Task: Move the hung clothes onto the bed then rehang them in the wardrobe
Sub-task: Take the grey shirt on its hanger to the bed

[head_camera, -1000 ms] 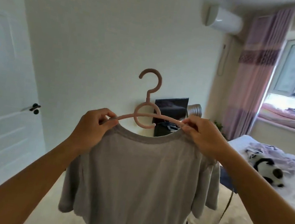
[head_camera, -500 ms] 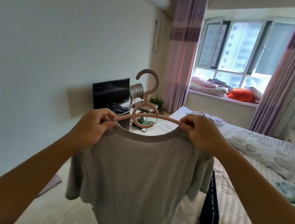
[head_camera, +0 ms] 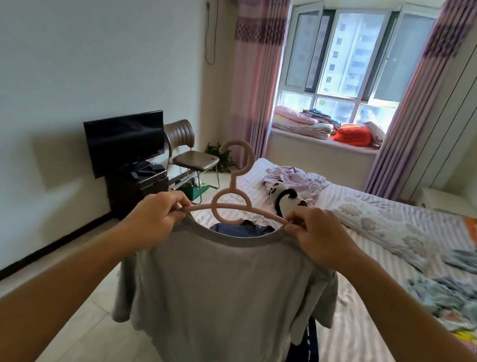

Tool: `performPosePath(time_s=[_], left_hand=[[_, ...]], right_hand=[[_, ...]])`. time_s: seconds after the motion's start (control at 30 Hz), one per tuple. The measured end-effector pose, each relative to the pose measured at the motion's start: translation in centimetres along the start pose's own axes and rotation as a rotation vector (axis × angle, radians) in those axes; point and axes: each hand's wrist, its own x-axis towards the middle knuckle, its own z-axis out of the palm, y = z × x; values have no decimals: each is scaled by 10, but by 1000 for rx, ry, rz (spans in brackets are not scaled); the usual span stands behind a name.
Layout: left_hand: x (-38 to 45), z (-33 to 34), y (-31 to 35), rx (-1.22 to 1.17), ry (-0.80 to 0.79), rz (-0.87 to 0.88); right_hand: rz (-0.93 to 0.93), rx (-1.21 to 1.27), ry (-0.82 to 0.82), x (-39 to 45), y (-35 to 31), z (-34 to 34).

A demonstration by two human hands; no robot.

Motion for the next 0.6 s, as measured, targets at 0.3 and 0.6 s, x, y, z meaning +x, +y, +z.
performPosePath(time_s=[0.3, 0.6], left_hand=[[117, 95, -15, -21, -142, -61], [251, 173, -62, -15, -250, -62]], right_hand=[[150, -14, -129, 69, 102, 39], [272, -37, -198, 162, 176, 93]])
